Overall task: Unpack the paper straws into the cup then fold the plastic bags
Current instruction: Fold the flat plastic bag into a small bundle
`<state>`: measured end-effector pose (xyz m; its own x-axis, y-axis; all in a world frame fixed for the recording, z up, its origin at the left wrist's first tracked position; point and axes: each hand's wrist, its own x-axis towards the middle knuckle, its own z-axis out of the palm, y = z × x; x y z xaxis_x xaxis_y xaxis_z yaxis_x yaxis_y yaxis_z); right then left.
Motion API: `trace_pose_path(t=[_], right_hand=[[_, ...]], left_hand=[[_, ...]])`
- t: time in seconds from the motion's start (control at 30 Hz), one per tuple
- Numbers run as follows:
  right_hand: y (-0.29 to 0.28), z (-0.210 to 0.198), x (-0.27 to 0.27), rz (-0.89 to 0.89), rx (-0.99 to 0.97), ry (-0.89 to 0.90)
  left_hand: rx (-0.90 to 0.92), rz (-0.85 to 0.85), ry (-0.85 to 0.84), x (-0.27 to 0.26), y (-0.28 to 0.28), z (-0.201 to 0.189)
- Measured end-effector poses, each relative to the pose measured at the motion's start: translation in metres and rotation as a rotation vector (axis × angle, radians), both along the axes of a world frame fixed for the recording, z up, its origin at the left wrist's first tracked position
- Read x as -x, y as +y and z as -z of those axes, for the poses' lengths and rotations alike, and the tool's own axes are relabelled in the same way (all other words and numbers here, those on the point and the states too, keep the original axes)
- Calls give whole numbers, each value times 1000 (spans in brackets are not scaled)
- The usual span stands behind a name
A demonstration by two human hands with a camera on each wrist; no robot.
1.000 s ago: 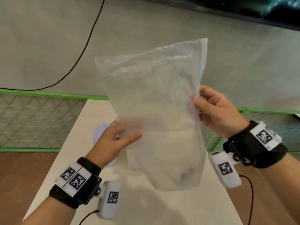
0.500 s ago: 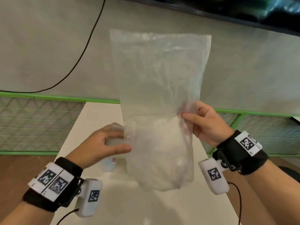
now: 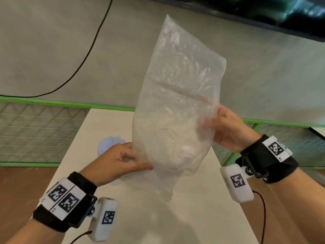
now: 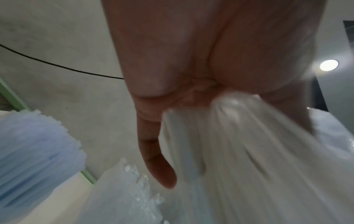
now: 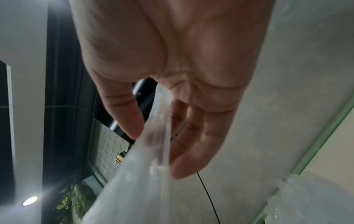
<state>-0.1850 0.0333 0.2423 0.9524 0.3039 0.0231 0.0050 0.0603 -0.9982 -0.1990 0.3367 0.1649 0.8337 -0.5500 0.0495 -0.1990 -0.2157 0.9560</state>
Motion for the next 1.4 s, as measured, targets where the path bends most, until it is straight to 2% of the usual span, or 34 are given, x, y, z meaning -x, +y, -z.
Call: trace_pose_path(t=[0.1,0.23,0.37,0.53,0.7,0.9,1.0,1.1,1.23,1.4], right_hand=[[-5,-2,1,-8,17,-17],[-5,2,-4,9,10,-33],[-1,5,-5,114,-47,-80],[4,9,-5,89,-75,-116],[4,14,-6,93,-120,-134],[-3,14,-7,237,-62,-179],[-8,14,-2,124,-49,-141],[-7,15,5,-4,50,-151],[-6,14,10,5,159,-151],[-7,11,11,33,174,-209]], left_hand=[[2,78,25,-4,14,0],[110,-9,15,-10,17,0],[185,-46,13,-14,15,-4],[183,-23,77,-14,6,-4],[247,-88,68,-13,-3,-8],[62,-54,-82,-17,10,-13],[34,-72,-102,-19,13,-14],[42,-77,-107,-21,14,-14],[46,-63,-115,-21,21,-17],[121,-65,-45,-19,22,-16]])
